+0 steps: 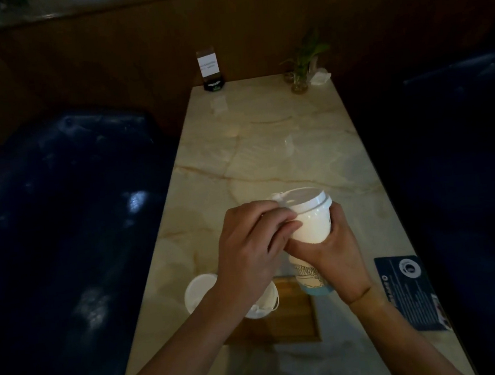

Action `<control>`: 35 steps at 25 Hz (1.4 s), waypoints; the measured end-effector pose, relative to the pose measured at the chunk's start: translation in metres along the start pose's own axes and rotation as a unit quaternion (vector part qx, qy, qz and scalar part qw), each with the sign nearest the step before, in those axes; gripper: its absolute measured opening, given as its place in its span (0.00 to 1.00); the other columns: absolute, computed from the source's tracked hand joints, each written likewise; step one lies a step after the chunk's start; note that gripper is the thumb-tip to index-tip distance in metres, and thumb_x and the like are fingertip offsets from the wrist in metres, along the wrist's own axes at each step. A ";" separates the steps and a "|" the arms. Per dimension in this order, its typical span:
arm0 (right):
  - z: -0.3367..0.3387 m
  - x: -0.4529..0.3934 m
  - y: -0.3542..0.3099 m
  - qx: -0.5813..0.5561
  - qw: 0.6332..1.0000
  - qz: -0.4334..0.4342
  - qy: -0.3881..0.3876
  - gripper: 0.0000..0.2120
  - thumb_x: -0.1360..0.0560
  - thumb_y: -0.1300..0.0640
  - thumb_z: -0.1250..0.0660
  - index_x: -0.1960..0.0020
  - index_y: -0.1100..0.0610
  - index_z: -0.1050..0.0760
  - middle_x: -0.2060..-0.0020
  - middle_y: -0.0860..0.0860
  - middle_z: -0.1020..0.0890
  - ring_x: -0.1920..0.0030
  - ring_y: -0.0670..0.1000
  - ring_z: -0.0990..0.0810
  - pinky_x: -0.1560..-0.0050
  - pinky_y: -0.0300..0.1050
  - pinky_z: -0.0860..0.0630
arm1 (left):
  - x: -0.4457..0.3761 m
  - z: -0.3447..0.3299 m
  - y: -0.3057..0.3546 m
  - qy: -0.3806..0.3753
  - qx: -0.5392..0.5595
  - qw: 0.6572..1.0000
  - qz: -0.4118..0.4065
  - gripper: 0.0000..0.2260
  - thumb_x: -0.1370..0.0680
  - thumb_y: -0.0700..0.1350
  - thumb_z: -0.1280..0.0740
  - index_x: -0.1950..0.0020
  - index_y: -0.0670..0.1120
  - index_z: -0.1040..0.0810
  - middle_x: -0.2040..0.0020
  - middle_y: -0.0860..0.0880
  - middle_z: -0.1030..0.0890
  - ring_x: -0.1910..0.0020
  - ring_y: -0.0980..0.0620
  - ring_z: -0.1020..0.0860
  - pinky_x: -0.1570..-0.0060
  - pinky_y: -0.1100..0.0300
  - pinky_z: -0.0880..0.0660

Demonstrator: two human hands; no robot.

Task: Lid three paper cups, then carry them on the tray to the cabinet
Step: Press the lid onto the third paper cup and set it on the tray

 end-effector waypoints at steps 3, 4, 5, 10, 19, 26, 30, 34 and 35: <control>0.006 0.004 -0.005 -0.053 0.998 -0.005 -0.037 0.41 0.46 0.43 0.21 0.37 0.51 0.31 0.49 0.50 0.17 0.51 0.44 0.16 0.57 0.41 0.18 | -0.002 0.005 0.005 0.017 0.013 1.000 -0.022 0.08 0.23 0.48 0.28 0.51 0.44 0.15 0.51 0.49 0.17 0.49 0.56 0.22 0.47 0.59 0.25; 0.007 0.004 -0.005 -0.082 0.995 -0.014 -0.054 0.40 0.46 0.46 0.21 0.37 0.53 0.30 0.48 0.52 0.17 0.50 0.48 0.16 0.55 0.45 0.17 | -0.003 0.007 0.005 0.020 0.018 0.999 -0.028 0.08 0.23 0.48 0.27 0.51 0.44 0.15 0.51 0.50 0.17 0.49 0.56 0.22 0.48 0.59 0.25; 0.008 0.005 -0.005 -0.107 0.991 -0.025 -0.072 0.40 0.45 0.48 0.21 0.37 0.54 0.29 0.47 0.55 0.16 0.49 0.52 0.15 0.53 0.49 0.17 | -0.004 0.009 0.005 0.023 0.024 0.999 -0.035 0.07 0.23 0.48 0.27 0.51 0.45 0.16 0.51 0.51 0.18 0.49 0.57 0.22 0.48 0.59 0.25; 0.010 0.006 -0.001 -0.224 0.955 -0.089 -0.172 0.35 0.42 0.57 0.22 0.37 0.61 0.26 0.49 0.61 0.16 0.50 0.60 0.16 0.54 0.52 0.18 | -0.004 0.012 0.002 0.018 0.052 0.998 -0.042 0.05 0.22 0.47 0.29 0.48 0.47 0.20 0.48 0.53 0.21 0.49 0.56 0.23 0.51 0.56 0.23; -0.003 -0.012 -0.003 -0.082 0.990 -0.068 -0.092 0.39 0.42 0.54 0.17 0.37 0.57 0.32 0.46 0.57 0.18 0.49 0.53 0.16 0.51 0.53 0.17 | -0.009 -0.004 0.001 -0.018 -0.054 0.997 -0.060 0.07 0.21 0.45 0.31 0.52 0.42 0.16 0.54 0.46 0.17 0.53 0.52 0.22 0.51 0.54 0.25; -0.004 -0.005 -0.003 -0.060 0.998 -0.021 0.001 0.36 0.48 0.43 0.21 0.43 0.47 0.30 0.52 0.48 0.17 0.55 0.42 0.16 0.61 0.39 0.18 | -0.011 -0.004 0.008 0.007 -0.102 0.993 -0.060 0.08 0.20 0.47 0.32 0.51 0.44 0.16 0.53 0.47 0.17 0.54 0.51 0.21 0.53 0.56 0.26; -0.002 0.000 -0.008 -0.127 0.991 -0.020 -0.030 0.37 0.44 0.48 0.20 0.38 0.53 0.28 0.47 0.54 0.16 0.49 0.53 0.15 0.52 0.55 0.17 | -0.012 0.000 0.013 0.033 -0.073 0.996 -0.048 0.10 0.20 0.48 0.31 0.52 0.44 0.15 0.52 0.48 0.16 0.53 0.52 0.19 0.51 0.58 0.26; 0.001 0.003 -0.008 -0.205 0.973 -0.045 -0.092 0.32 0.42 0.57 0.20 0.39 0.57 0.26 0.48 0.60 0.16 0.48 0.61 0.16 0.50 0.59 0.18 | -0.012 0.004 0.015 0.055 -0.032 0.996 -0.055 0.09 0.20 0.47 0.31 0.52 0.43 0.15 0.53 0.47 0.16 0.51 0.53 0.21 0.51 0.57 0.24; 0.002 0.003 -0.008 -0.219 0.969 -0.052 -0.104 0.29 0.41 0.60 0.21 0.41 0.57 0.24 0.50 0.60 0.15 0.50 0.61 0.15 0.52 0.57 0.18 | -0.011 0.005 0.015 0.052 -0.019 0.997 -0.058 0.09 0.20 0.46 0.31 0.51 0.42 0.15 0.52 0.47 0.16 0.50 0.54 0.22 0.50 0.57 0.24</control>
Point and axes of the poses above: each hand's wrist, its own x-axis away from the middle knuckle, its own z-axis out of the back of the hand, y = z × x, the point moved 3 cm from there along -x, towards the middle knuckle
